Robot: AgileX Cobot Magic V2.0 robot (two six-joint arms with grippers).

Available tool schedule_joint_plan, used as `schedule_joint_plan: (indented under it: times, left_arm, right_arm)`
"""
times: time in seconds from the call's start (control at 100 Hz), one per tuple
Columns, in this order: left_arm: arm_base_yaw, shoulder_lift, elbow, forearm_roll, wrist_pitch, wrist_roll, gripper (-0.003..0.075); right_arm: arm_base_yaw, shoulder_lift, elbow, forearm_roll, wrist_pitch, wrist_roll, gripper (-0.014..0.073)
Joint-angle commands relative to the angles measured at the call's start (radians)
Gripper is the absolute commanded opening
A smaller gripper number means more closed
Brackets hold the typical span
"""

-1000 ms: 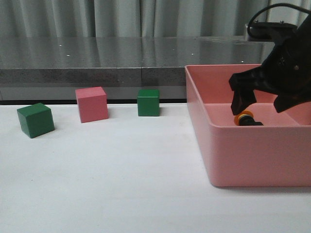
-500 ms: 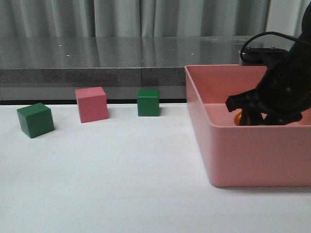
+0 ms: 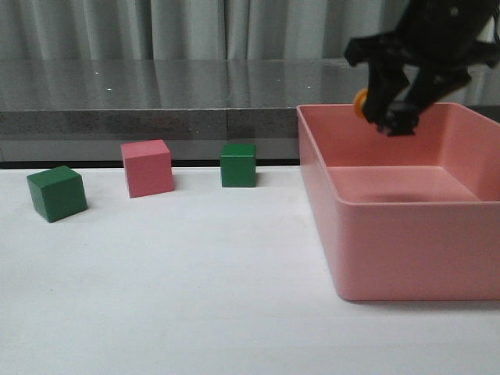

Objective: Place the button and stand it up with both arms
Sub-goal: 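Carry the button with the right gripper to the table before the pink cube, then lay the button on its side, open the right gripper and raise it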

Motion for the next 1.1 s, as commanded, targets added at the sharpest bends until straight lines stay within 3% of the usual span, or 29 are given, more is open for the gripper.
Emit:
schedule_joint_plan:
  times: [0.0,0.29,0.6,0.99,1.09]
  left_arm:
    - [-0.006,-0.030,0.046,-0.011,-0.074,-0.011,-0.0020]
    - [-0.006,-0.030,0.046,-0.011,-0.074,-0.011,-0.0020]
    - [-0.006,-0.030,0.046,-0.011,-0.074,-0.011,-0.0020]
    - [-0.006,-0.030,0.046,-0.011,-0.074,-0.011,-0.0020]
    - [-0.006,-0.030,0.046,-0.011,-0.074,-0.011,-0.0020]
  right_arm:
    - [0.045,-0.053,-0.122,0.014,0.028,-0.100,0.0003]
    - [0.251,0.038,-0.286,0.136,0.005,-0.571,0.0003]
    - [0.413,0.228,-0.311,0.264,-0.021,-0.992,0.0003]
    - [0.458,0.372,-0.313,0.277,-0.044,-1.040,0.0006]
    - [0.458,0.372,-0.313,0.277,-0.044,-1.040,0.0054]
